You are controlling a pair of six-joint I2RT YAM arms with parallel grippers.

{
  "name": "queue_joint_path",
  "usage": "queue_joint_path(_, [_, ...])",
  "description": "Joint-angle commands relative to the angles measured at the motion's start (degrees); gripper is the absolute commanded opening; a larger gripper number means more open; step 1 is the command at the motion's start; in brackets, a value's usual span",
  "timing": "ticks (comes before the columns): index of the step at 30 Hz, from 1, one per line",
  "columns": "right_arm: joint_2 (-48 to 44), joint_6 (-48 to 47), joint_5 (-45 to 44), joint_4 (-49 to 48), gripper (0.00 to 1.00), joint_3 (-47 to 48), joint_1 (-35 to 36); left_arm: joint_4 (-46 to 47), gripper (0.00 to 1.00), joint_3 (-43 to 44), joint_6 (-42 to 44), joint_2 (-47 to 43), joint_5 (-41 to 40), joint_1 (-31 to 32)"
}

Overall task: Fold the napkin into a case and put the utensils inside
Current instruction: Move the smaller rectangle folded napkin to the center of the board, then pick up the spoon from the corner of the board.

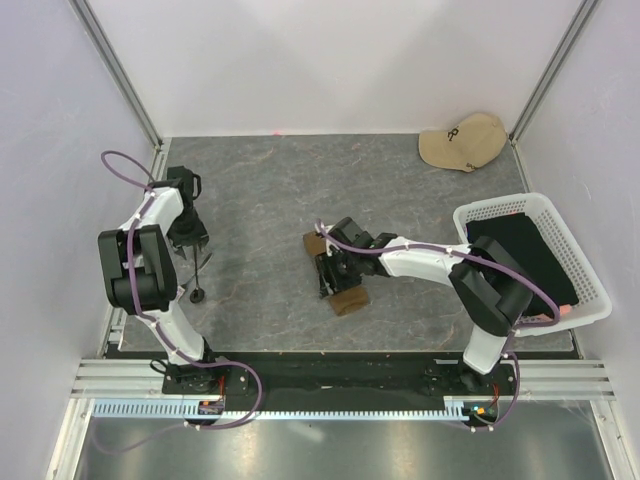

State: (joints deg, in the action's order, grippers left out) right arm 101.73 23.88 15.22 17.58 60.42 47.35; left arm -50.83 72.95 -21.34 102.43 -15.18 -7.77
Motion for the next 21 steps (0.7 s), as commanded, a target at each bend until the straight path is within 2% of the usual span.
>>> queue_joint_path(1, [-3.28, 0.73, -5.11, 1.84, 0.56, -6.01, -6.38, 0.38, 0.56, 1.85, 3.24, 2.86, -2.22, -0.40])
queue_joint_path(4, [-6.70, -0.23, -6.17, 3.68, 0.55, -7.24, -8.41, 0.73, 0.57, 1.67, 2.63, 3.91, -3.19, -0.40])
queue_joint_path(7, [-11.37, -0.68, -4.77, 4.39, 0.55, -7.51, -8.51, 1.69, 0.53, 1.06, 2.01, 4.18, -2.32, -0.49])
queue_joint_path(9, [-15.14, -0.15, -3.10, 4.48, 0.55, -7.60, -8.51, 2.48, 0.45, 0.36, 1.92, 4.53, -1.79, -0.49])
queue_joint_path(15, [-23.85, 0.03, -5.01, 5.97, 0.55, -6.46, -8.59, 4.51, 0.42, -1.84, 1.39, 6.73, -0.21, -0.84])
queue_joint_path(19, [-26.41, -0.67, -6.08, 7.64, 0.55, -5.67, -9.38, 5.48, 0.41, -2.63, 1.66, 7.69, 0.32, -1.11])
queue_joint_path(21, [-26.94, -0.59, -6.17, 7.99, 0.55, -5.58, -9.65, 6.70, 0.37, -3.42, 1.66, 8.05, 0.41, -1.11])
